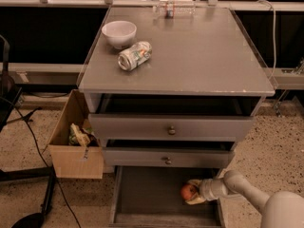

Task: Place apple into bottom drawer

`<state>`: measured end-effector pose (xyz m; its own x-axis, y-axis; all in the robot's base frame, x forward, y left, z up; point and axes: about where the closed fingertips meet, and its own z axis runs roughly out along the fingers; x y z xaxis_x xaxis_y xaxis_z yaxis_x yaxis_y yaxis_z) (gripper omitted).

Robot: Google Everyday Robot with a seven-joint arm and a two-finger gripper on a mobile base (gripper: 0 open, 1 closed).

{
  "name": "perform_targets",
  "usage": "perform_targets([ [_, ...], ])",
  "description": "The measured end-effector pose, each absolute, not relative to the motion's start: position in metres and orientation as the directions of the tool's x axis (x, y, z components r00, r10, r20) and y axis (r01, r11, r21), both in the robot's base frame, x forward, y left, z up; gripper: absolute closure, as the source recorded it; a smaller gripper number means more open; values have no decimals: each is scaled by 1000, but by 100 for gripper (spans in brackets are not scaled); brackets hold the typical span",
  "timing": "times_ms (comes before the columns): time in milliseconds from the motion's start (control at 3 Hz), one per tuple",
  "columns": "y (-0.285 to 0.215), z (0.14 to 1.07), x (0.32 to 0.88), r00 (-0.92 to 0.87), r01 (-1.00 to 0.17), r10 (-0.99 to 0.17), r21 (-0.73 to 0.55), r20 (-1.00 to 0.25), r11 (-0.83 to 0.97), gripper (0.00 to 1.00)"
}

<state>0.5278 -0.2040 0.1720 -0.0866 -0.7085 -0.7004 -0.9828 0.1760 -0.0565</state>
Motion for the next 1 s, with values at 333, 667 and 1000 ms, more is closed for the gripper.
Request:
perform_targets([
  [333, -199, 161, 531, -61, -984, -734, -84, -677, 159, 100],
  [667, -195, 153, 532, -39, -982, -768, -116, -639, 147, 100],
  [1000, -192, 149, 532, -29, -981, -793, -134, -609, 139, 100],
])
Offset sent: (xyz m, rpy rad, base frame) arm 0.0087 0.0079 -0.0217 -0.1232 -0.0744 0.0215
